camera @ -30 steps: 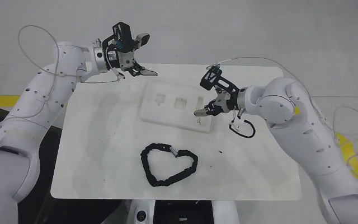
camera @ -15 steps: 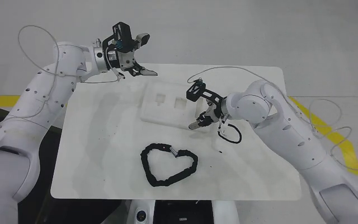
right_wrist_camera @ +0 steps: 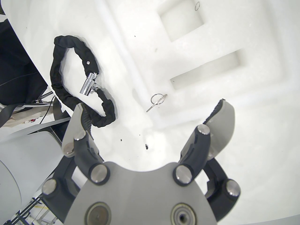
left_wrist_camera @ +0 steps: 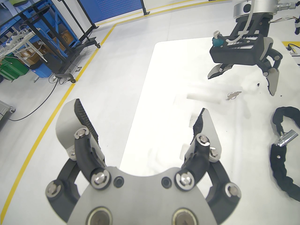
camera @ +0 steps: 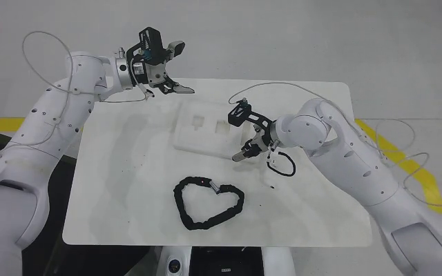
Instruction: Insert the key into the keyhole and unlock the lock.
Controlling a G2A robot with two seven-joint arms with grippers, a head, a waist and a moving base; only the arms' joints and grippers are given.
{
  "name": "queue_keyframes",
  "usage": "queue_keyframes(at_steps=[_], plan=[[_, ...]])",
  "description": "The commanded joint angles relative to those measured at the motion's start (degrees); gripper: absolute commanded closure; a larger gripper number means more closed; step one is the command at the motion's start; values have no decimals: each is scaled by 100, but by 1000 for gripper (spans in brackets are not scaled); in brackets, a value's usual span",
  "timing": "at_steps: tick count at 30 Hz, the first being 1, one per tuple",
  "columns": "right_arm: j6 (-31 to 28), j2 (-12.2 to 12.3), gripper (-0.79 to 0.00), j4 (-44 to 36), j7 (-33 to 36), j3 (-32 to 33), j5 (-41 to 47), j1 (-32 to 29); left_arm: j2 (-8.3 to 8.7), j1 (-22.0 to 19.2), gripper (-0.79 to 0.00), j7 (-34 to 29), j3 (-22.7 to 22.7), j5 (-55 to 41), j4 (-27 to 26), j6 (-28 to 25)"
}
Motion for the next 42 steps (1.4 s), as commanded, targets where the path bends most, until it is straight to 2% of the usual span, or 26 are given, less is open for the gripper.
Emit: queue_keyframes(at_steps=[1,6,12,16,21,23,24,25,27,29,38,42], plan=[[0,0,-785,0,0,0,-1,0,0,0,-785,0,0,0,0,0],[73,6,-785,-74,-147,-1,-65,-129,0,0,-785,0,0,0,0,0],[441,-29,-785,-295,180,-111,-133,-107,0,0,-785,0,0,0,0,0],[841,-81,-776,-230,281,-190,-125,-64,0,0,-785,0,0,0,0,0],[994,-123,-773,-20,252,-197,16,-62,0,0,-785,0,0,0,0,0],[1026,-137,-727,82,275,-195,108,-69,0,0,-785,0,0,0,0,0],[1027,-147,-631,124,280,-195,138,-59,0,0,-785,0,0,0,0,0],[1035,-151,-625,145,272,-192,153,-57,0,0,-785,0,0,0,0,0],[1042,-162,-474,183,267,-193,171,-49,0,0,-785,0,0,0,0,0],[1076,-171,-400,222,255,-185,180,-44,0,0,-785,0,0,0,0,0],[1329,-205,-366,290,165,-181,44,-43,0,0,-785,0,0,0,0,0],[1509,-210,-311,293,154,-156,-62,-47,0,0,-785,0,0,0,0,0]])
